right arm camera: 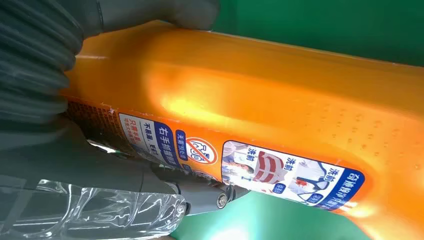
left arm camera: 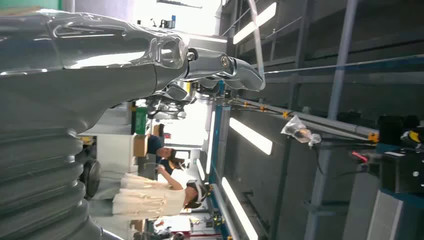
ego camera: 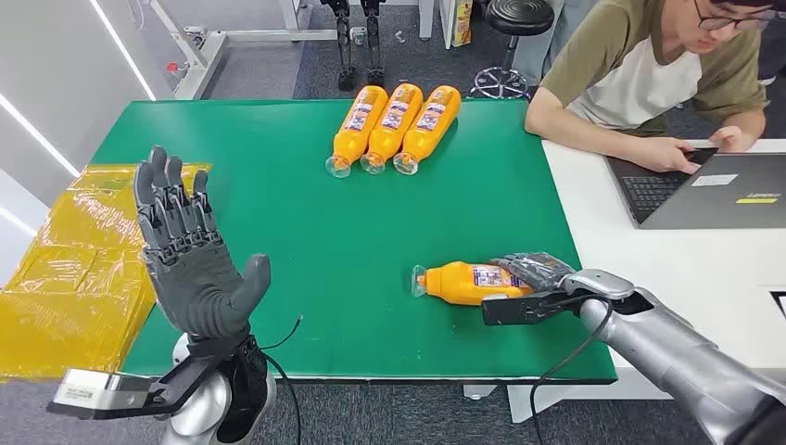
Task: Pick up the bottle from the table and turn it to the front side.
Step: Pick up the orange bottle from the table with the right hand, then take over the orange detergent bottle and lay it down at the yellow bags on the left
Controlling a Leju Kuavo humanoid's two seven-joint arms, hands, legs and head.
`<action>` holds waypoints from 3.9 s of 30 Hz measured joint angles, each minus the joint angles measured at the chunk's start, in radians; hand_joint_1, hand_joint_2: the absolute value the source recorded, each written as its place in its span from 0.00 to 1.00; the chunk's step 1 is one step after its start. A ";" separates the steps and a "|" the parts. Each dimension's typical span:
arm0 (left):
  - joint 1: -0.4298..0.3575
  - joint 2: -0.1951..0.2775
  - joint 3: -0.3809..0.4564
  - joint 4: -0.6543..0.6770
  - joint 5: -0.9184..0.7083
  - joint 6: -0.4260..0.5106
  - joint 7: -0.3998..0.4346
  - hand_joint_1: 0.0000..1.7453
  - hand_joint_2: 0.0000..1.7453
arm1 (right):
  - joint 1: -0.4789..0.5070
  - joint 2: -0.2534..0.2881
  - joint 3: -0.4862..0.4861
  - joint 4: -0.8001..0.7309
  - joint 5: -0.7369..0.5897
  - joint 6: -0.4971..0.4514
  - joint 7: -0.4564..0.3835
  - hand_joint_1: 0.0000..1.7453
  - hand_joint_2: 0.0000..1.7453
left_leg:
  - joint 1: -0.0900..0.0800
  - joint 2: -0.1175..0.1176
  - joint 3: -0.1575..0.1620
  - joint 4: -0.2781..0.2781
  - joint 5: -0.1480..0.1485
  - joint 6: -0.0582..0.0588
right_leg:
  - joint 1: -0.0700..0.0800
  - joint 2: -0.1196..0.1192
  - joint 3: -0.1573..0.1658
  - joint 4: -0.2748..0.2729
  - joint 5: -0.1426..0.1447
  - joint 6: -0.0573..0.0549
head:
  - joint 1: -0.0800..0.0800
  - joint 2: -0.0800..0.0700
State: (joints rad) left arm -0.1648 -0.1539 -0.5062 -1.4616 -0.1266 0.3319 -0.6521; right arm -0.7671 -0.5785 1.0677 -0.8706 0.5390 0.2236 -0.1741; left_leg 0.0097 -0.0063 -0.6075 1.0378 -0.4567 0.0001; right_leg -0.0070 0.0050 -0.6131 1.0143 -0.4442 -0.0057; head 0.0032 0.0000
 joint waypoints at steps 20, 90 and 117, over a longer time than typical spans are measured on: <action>-0.004 0.015 -0.015 0.034 0.088 -0.038 0.003 0.00 1.00 | 0.146 0.091 -0.236 -0.137 0.077 -0.515 -0.003 1.00 1.00 | 0.000 0.002 -0.002 -0.001 0.000 0.000 | 0.000 0.002 -0.003 0.001 0.000 0.000 | 0.000 0.000; -0.327 -0.065 -0.198 0.569 0.129 -0.446 0.128 1.00 1.00 | 0.512 0.396 -0.399 -0.572 0.098 -0.695 -0.155 0.00 1.00 | 0.001 0.000 -0.003 -0.002 -0.001 -0.001 | 0.001 0.000 -0.004 0.002 -0.002 -0.002 | 0.000 0.000; -0.206 0.202 0.121 0.493 -1.242 0.293 0.819 1.00 1.00 | 0.723 0.518 -0.415 -0.667 -0.015 -0.822 -0.226 0.00 1.00 | 0.001 0.002 -0.002 -0.004 0.000 -0.002 | 0.001 0.002 -0.005 0.003 -0.003 -0.004 | 0.000 0.000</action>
State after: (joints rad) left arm -0.3707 0.0478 -0.3850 -0.9684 -1.3682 0.6252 0.1673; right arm -0.0442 -0.0604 0.6526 -1.5380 0.5238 -0.5980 -0.4004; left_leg 0.0108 -0.0041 -0.6099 1.0340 -0.4569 -0.0020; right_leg -0.0061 0.0070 -0.6182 1.0173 -0.4471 -0.0097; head 0.0032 0.0000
